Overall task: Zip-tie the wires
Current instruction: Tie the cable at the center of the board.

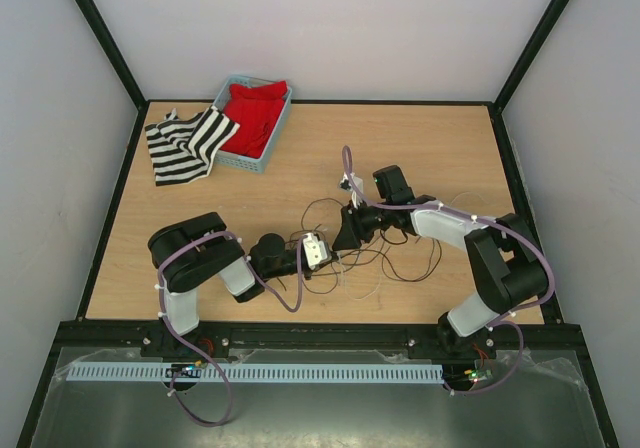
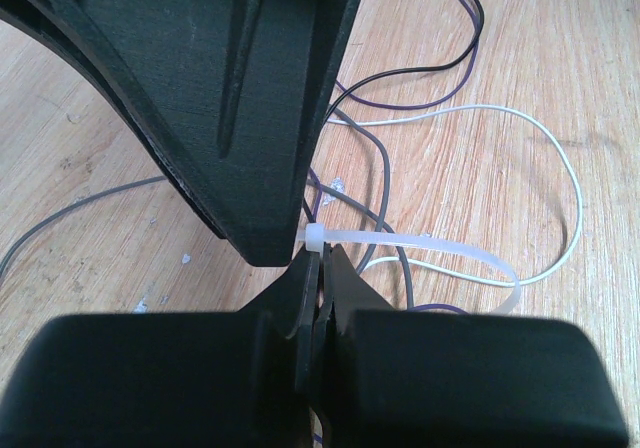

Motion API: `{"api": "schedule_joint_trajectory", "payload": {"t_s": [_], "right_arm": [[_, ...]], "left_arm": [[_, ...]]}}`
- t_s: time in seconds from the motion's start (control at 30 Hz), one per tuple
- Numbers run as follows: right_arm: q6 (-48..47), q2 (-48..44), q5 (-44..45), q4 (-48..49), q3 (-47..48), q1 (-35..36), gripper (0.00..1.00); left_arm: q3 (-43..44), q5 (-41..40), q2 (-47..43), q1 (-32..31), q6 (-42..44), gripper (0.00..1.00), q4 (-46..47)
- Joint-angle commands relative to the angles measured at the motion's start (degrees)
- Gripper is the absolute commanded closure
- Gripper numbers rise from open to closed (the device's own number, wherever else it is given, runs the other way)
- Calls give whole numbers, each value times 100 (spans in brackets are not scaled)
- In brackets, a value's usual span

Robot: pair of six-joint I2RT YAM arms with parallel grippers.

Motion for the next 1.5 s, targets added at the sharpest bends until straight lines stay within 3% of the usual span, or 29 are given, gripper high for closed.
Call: {"api": "schedule_joint_trajectory", "payload": {"t_s": [0.0, 0.47, 1.0, 1.13, 1.33, 1.47], "right_arm": [[58, 29, -261, 73, -26, -4, 53], [-38, 64, -465, -163, -52, 26, 62], [-39, 71, -477, -230, -115, 51, 64], [-32, 95, -508, -229, -91, 52, 72], [21, 146, -496, -231, 32, 47, 99], [78, 143, -276, -218, 204, 39, 100]], "left_arm": [[61, 105, 49, 22, -32, 100, 79], [78, 105, 76, 22, -63, 100, 75], [81, 61, 101, 22, -56, 100, 75], [87, 57, 99, 21, -59, 100, 76], [78, 67, 91, 22, -48, 100, 74], [52, 101, 37, 13, -34, 100, 74]]}}
